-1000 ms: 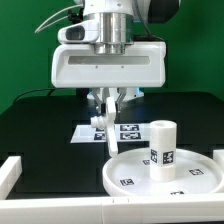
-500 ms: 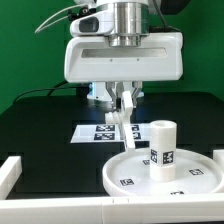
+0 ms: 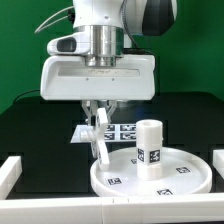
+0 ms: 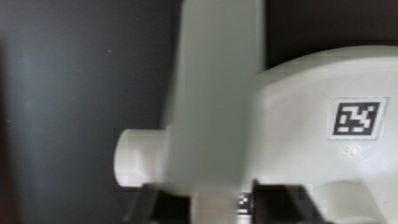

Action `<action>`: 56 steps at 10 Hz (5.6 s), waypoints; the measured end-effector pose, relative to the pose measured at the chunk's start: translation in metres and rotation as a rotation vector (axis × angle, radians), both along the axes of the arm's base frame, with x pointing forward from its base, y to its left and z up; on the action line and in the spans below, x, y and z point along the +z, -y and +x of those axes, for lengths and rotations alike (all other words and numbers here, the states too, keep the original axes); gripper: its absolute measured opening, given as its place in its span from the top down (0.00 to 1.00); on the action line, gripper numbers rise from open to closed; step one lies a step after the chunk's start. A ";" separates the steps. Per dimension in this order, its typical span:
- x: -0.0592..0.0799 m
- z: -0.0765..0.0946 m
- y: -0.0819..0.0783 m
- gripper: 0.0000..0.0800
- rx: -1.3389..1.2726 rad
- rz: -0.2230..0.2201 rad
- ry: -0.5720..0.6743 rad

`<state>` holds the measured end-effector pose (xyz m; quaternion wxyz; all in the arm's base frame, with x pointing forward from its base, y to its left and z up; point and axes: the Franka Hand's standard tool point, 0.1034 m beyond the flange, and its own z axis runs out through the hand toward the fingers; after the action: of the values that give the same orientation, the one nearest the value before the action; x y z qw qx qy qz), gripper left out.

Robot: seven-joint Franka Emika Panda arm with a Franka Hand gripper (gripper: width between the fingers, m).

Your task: Assemble round table

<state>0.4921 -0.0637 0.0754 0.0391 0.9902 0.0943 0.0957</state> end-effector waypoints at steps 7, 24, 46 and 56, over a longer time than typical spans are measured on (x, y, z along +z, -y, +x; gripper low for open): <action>-0.004 -0.002 0.020 0.19 0.014 0.000 -0.038; 0.017 0.042 0.044 0.19 0.116 0.170 -0.237; -0.029 0.041 0.063 0.19 0.143 0.382 -0.377; -0.051 0.039 0.052 0.19 0.140 0.381 -0.400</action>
Offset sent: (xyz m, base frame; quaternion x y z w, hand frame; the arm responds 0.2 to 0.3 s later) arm 0.0000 0.0000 0.0000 0.0000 0.0000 0.0000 1.0000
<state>0.5314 -0.1154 0.0241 -0.1737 0.9699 0.1488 -0.0830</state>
